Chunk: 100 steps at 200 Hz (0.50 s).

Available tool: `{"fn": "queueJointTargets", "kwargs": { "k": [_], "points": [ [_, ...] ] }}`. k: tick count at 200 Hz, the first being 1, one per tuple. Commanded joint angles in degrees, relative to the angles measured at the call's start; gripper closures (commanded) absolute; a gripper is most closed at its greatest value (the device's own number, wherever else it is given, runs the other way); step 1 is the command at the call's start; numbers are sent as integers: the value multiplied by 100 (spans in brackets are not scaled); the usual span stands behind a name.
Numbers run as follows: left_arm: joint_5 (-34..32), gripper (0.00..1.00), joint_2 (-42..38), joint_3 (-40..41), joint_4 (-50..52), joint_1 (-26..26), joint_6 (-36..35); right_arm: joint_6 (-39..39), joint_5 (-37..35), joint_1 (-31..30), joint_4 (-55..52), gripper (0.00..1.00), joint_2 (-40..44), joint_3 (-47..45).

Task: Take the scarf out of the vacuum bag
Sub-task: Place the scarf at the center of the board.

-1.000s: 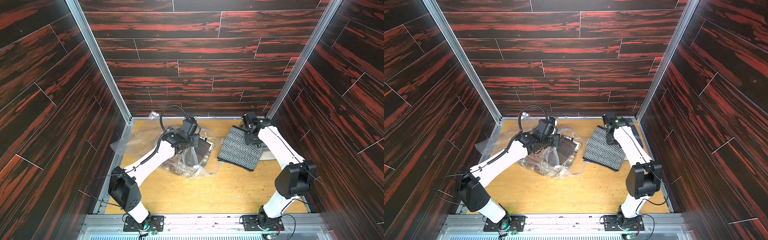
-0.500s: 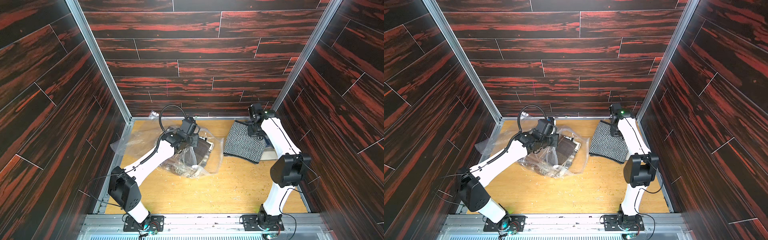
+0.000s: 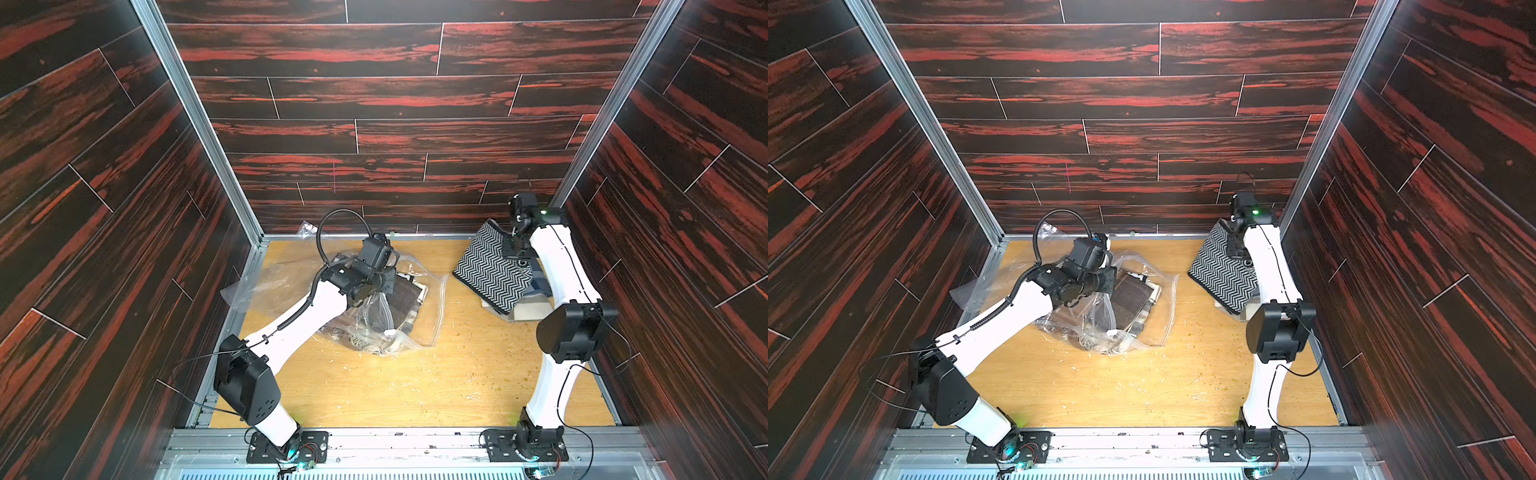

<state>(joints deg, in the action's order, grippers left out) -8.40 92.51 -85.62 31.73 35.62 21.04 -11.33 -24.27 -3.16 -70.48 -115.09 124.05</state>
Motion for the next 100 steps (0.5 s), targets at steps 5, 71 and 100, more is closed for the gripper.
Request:
{"fn": "queueJointTargets", "kwargs": {
  "k": [5, 71, 100],
  "points": [
    [-134, 100, -296, 8, 71, -53, 12, -88, 652, 349, 34, 100, 144, 98],
    [-173, 100, -402, -37, 383, -55, -6, -351, 2074, 1384, 880, 100, 229, -722],
    [-58, 100, -460, -16, 398, -53, -30, -486, 2368, 1628, 1277, 100, -13, -1072]
  ]
}}
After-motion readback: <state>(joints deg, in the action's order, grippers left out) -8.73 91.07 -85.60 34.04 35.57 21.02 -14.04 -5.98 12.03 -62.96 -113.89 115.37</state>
